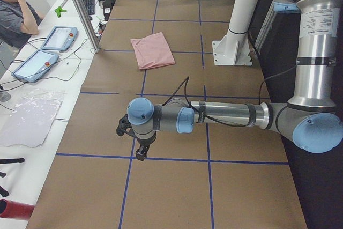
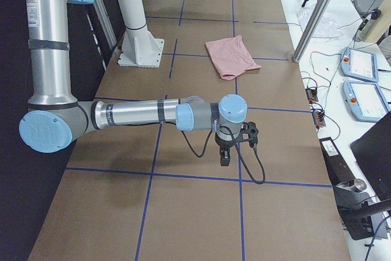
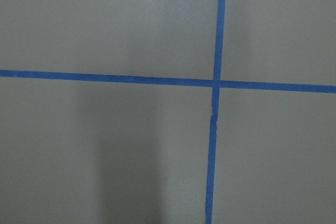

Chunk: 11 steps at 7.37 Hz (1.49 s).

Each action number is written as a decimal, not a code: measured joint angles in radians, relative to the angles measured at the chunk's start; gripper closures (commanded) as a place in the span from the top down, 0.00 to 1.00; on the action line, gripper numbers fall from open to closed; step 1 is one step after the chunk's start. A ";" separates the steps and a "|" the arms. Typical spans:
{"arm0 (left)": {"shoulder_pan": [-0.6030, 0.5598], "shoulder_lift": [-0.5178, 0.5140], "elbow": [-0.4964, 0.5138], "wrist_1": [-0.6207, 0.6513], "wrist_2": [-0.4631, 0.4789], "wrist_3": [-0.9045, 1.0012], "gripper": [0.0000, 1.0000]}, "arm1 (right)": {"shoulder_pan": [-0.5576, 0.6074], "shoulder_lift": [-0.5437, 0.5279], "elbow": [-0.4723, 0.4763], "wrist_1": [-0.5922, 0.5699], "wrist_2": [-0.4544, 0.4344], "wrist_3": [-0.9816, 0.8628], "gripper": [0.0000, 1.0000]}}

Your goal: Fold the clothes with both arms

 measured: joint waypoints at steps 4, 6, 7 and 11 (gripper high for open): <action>0.000 -0.005 0.009 -0.007 0.002 -0.011 1.00 | 0.062 -0.046 -0.008 0.013 0.003 -0.074 1.00; 0.001 -0.010 0.010 -0.033 0.025 -0.073 1.00 | 0.072 -0.048 -0.010 0.014 0.002 -0.076 1.00; 0.001 -0.010 0.011 -0.059 0.059 -0.115 1.00 | 0.073 -0.049 -0.012 0.015 0.002 -0.074 1.00; 0.002 -0.011 0.015 -0.090 0.094 -0.388 1.00 | 0.074 -0.050 -0.012 0.015 0.001 -0.069 1.00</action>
